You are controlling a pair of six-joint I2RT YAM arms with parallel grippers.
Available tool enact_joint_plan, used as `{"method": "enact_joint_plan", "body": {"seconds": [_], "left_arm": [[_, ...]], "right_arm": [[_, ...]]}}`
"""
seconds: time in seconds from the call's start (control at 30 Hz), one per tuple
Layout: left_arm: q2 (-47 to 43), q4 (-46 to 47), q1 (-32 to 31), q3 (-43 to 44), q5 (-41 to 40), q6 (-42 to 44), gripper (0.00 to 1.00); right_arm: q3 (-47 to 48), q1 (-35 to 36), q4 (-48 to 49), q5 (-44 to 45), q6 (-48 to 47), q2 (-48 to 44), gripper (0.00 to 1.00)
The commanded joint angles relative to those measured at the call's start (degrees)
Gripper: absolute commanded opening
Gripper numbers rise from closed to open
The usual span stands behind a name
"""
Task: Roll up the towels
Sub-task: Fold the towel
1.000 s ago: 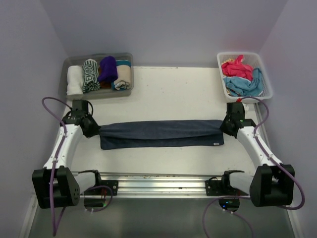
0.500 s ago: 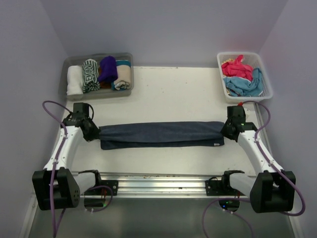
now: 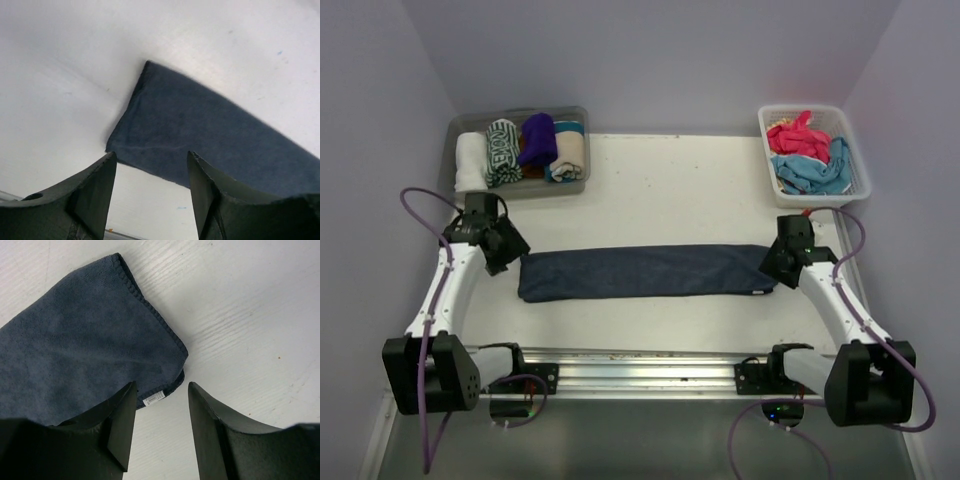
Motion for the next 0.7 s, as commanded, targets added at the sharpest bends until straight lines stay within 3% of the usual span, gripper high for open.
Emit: {"method": "enact_joint_plan", "body": {"seconds": [0.0,0.03,0.13,0.4,0.67], "left_arm": [[2.7,3.8,-3.9,6.6,0.0,0.6,0.61],[4.0,3.9,-7.8,7.3,-0.4,0.3,0.61],[8.7,5.3,-10.1,6.6,1.9,0.5,0.56],[17.1,10.1,-10.1,2.5,3.8,1.2,0.54],[22.6,13.2,-8.1,0.1,2.4,1.1,0.53]], "right_arm": [[3.1,-0.4,1.5,1.5,-1.9,3.5,0.49],[3.5,-0.6,2.2,1.1,-3.5,5.0,0.49],[6.4,-1.8,2.9,-0.2,-5.2,11.5,0.50],[10.8,-3.8,5.3,-3.8,-7.5,22.4,0.49],[7.5,-4.4,9.3,-6.7,-6.9,27.6,0.45]]}}
